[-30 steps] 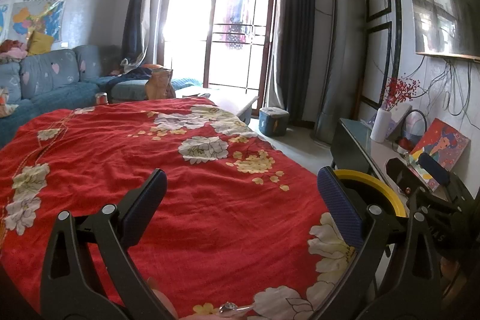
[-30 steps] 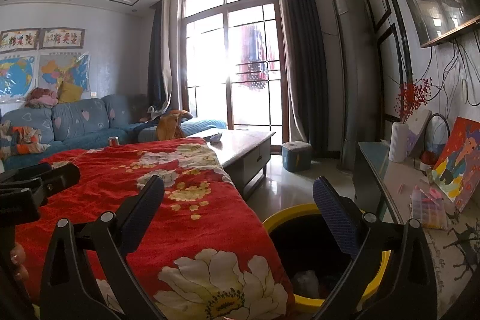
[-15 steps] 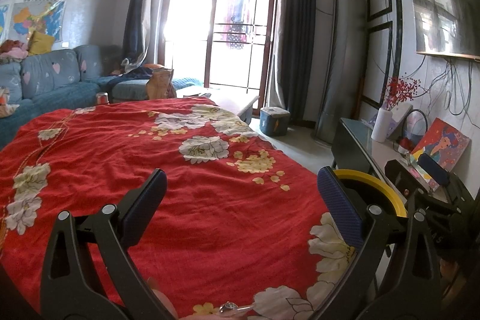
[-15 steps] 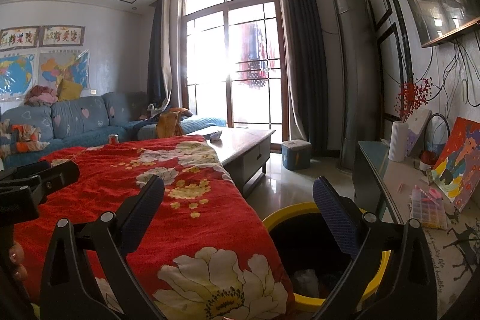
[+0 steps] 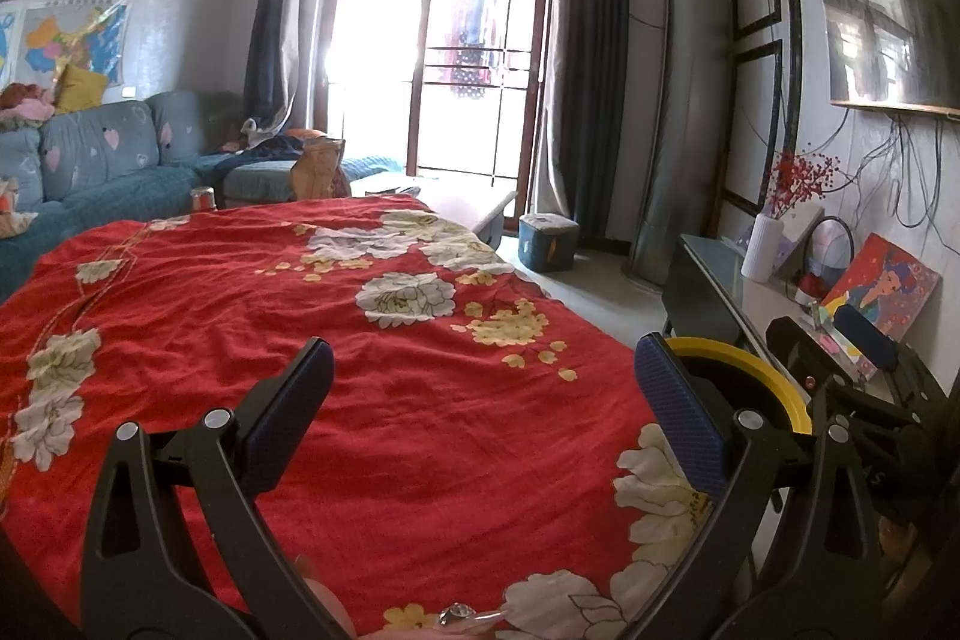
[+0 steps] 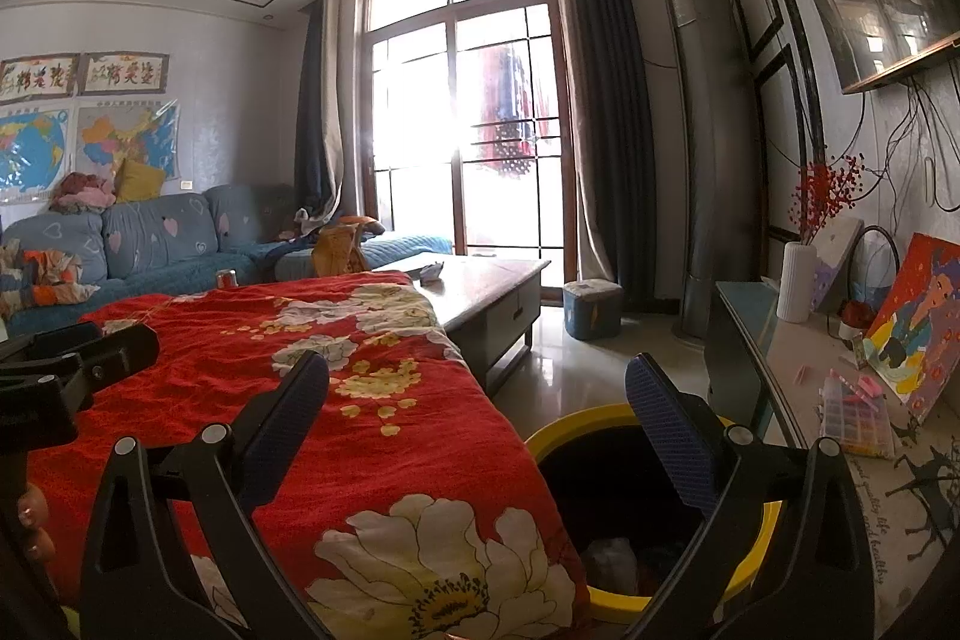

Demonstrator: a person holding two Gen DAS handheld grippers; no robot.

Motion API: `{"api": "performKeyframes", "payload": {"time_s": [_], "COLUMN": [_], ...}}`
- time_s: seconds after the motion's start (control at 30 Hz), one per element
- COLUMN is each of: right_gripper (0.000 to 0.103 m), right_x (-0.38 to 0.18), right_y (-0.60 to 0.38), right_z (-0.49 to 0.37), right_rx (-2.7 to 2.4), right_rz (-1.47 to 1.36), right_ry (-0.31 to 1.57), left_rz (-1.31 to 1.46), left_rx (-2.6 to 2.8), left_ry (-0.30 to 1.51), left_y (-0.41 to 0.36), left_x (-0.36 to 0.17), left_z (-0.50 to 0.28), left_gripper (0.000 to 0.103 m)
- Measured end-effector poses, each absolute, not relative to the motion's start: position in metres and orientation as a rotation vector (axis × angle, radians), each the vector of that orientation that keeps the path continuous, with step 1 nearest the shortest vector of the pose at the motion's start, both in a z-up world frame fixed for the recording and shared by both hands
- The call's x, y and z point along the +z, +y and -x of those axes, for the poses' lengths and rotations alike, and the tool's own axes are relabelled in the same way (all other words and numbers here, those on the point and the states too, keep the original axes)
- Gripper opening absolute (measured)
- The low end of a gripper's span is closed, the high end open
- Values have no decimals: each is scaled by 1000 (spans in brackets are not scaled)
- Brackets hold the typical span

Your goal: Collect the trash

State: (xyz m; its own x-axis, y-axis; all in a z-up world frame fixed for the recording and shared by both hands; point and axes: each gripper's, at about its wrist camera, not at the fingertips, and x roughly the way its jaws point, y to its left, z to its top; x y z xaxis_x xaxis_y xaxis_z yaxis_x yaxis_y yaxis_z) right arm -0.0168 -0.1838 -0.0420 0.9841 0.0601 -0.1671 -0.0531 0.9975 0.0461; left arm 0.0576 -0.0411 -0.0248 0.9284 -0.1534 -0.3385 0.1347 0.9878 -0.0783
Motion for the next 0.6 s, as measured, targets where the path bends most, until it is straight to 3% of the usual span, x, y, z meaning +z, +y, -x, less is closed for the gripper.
{"api": "performKeyframes", "payload": {"time_s": [0.6], "right_gripper": [97], "right_x": [-30], "right_y": [-170], "right_z": [6], "right_rx": [120], "right_rz": [-45], "right_ry": [199], "left_rz": [83], "left_rx": [-149], "left_ry": [445], "left_y": [-26], "left_x": [-27], "left_z": [-74], "left_gripper": [92]}}
